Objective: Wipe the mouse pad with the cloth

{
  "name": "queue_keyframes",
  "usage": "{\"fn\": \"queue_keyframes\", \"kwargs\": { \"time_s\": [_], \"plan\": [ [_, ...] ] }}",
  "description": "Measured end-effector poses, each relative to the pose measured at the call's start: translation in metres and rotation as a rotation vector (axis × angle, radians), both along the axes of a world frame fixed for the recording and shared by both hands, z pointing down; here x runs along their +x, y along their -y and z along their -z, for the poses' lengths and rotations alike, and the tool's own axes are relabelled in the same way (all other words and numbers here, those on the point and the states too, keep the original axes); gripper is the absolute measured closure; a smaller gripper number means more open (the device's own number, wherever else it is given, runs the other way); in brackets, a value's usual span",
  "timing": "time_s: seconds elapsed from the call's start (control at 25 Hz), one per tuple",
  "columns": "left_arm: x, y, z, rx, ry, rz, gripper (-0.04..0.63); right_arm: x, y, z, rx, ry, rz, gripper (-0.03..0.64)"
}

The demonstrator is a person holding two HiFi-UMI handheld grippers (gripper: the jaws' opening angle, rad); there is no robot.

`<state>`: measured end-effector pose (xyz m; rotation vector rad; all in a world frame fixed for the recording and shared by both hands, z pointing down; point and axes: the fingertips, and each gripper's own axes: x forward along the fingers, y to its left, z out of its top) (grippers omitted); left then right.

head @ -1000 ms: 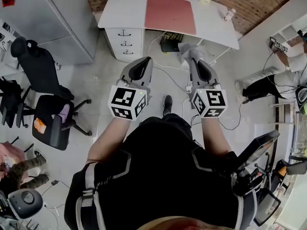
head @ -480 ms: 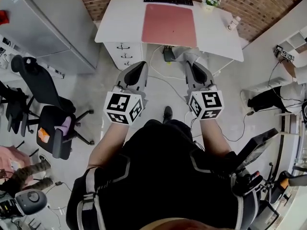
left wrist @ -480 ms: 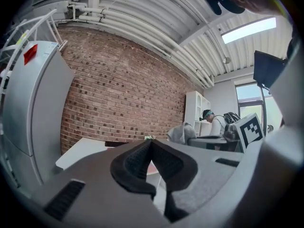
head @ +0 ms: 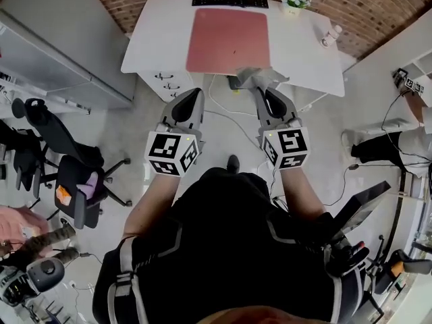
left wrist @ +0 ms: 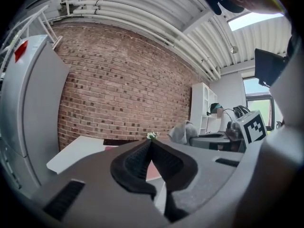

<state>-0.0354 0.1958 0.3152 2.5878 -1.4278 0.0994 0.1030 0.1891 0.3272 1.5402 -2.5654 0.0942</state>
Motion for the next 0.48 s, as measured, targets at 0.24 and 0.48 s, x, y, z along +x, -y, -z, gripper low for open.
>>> {"fn": "queue_keyframes", "kwargs": {
  "time_s": [0.24, 0.48],
  "plan": [
    [0.023, 0.038, -0.011, -0.031, 0.018, 0.029, 0.594, 0.026, 0.032, -0.01, -0.02, 0.019, 0.041, 0.591],
    [0.033, 0.06, -0.02, -0.052, 0.055, 0.068, 0.594, 0.039, 0.057, -0.022, -0.027, 0.019, 0.089, 0.591]
  ]
}}
